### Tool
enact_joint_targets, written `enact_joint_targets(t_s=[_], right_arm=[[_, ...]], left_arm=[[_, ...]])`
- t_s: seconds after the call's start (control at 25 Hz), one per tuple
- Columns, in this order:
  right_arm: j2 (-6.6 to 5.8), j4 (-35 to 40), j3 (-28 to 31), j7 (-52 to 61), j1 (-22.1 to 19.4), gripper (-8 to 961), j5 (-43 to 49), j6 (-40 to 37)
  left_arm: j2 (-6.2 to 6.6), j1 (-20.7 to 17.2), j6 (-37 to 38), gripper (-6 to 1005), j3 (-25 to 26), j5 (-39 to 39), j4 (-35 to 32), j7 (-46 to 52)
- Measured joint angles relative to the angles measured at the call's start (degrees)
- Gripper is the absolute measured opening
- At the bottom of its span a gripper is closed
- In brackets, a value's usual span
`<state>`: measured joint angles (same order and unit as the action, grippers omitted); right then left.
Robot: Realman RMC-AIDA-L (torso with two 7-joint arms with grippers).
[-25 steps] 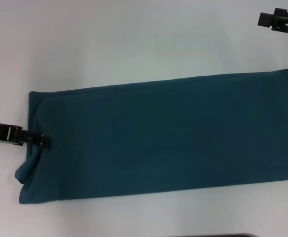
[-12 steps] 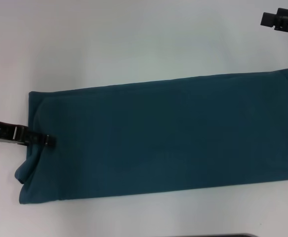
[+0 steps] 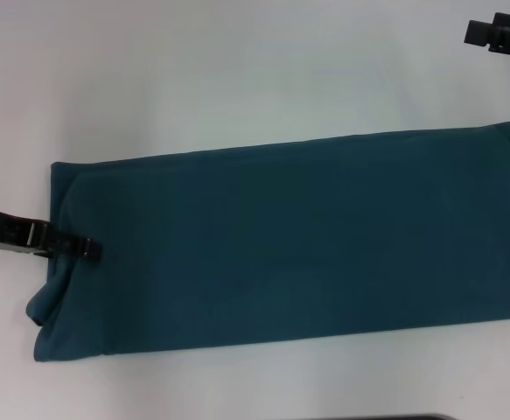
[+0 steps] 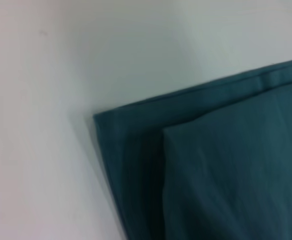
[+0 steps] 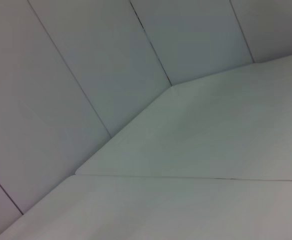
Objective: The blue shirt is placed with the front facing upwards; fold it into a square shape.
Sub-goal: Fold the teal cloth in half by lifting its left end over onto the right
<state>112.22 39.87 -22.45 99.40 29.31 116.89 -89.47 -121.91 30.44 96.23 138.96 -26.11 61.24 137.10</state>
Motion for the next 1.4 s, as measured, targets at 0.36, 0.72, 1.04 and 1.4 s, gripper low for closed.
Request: enact_joint_targets(t_s=[0.36,0.72,1.04,1.4], right_arm=[[0.0,0.0,0.0,0.0,-0.1,942,0.0,0.0],[0.01,0.0,0.0,0.0,0.1,942,0.0,0.0],[0.01,0.1,0.0,0.2,0.2,942,0.0,0.0],[-0.04,0.1,0.1,0.3,0.2,942,0.0,0.1]], left_arm=[[0.1,0.4,-0.1,905,-0.2,0.7,-0.7,-0.1],[0.49,0.7,0.2,906,-0.5,1.3,-0.2,0.3],[1.54,1.1,0.7,905,-0.6,1.7,0.8,2.7],[0.93,1.3,1.5,905,-1.0,3.0,2.1,4.3]])
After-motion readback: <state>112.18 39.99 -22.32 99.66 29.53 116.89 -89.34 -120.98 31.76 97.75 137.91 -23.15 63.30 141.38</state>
